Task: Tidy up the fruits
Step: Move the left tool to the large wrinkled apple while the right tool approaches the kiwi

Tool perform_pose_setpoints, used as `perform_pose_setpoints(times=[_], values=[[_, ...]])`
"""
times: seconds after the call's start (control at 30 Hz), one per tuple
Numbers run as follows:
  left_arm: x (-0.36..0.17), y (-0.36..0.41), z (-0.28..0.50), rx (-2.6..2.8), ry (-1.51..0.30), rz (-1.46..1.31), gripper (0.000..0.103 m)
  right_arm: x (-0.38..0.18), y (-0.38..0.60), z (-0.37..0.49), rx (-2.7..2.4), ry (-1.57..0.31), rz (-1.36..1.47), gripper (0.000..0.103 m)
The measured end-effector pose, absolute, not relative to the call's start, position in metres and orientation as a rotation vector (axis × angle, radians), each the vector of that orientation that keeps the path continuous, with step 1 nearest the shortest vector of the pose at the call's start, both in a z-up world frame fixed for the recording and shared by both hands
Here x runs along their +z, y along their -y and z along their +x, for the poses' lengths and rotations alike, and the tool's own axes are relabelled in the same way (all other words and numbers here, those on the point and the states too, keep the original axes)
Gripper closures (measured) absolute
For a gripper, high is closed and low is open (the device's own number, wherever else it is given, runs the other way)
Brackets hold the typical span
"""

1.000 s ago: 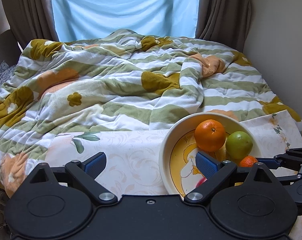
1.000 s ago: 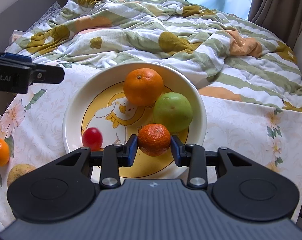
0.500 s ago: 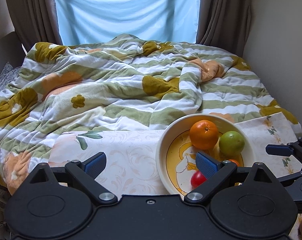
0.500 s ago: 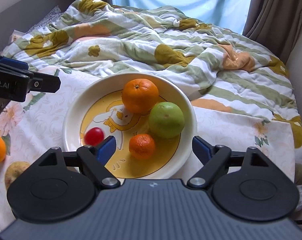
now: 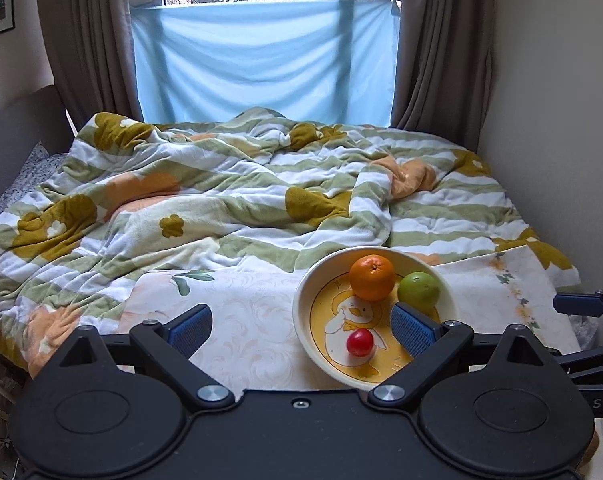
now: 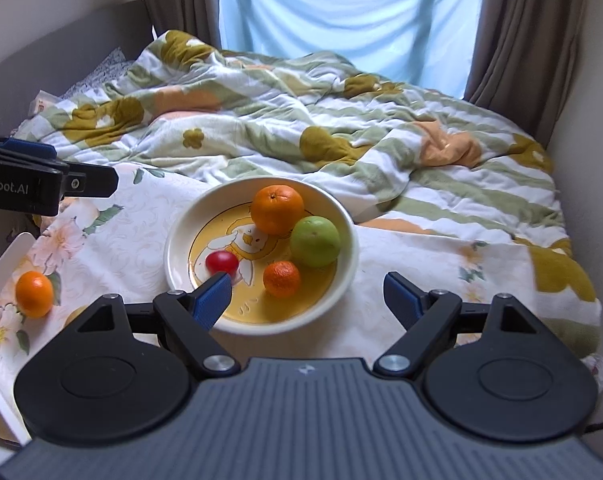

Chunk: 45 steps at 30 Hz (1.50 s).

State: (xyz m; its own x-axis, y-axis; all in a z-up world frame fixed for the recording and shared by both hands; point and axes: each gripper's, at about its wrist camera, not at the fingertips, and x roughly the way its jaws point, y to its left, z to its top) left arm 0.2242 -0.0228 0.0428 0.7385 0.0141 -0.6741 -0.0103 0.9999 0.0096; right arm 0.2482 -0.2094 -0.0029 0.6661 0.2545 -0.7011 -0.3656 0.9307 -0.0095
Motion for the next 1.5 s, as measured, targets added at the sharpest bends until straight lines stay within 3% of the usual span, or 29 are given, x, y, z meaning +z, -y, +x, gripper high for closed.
perform_pose_setpoints(times=[0.67,0.97,1.5], values=[[0.047,0.061,0.12,0.06,-0.653,0.042,0.0,0.021,0.302,0.129,0.195,-0.727,-0.04,0.0],[0.007,0.069,0.107,0.058,-0.66,0.078,0.0,-0.001,0.33,0.097,0.122,-0.729,-0.021,0.0],[-0.086,0.051,0.146,0.112,-0.735,0.095,0.0,-0.089,0.339,0.08,0.034,-0.768,0.035,0.0]])
